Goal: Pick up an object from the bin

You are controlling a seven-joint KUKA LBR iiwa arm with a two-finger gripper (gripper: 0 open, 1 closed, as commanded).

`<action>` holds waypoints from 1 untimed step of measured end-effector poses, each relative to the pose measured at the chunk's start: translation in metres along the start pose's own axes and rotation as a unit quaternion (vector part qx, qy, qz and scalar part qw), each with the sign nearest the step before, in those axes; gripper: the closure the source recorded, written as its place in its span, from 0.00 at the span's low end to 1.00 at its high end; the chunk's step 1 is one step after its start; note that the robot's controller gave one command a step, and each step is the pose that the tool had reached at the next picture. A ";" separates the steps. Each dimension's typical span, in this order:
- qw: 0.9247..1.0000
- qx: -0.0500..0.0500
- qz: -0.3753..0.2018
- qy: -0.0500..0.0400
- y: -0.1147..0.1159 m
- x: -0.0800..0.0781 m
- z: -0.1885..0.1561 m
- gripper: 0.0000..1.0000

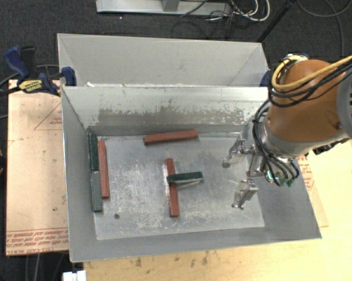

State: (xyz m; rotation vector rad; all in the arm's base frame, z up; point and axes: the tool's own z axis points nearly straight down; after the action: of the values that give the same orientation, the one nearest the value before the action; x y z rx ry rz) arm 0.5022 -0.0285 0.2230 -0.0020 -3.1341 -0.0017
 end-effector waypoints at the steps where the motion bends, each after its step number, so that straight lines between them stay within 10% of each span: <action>1: 1.000 0.000 0.000 -0.004 0.000 -0.002 -0.004 0.00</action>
Offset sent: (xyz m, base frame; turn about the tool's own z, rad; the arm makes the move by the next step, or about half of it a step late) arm 0.0238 0.0718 -0.1269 -0.0945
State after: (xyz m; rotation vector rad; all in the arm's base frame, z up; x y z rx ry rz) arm 0.5038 -0.0284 0.2269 -0.0005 -3.1421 -0.0010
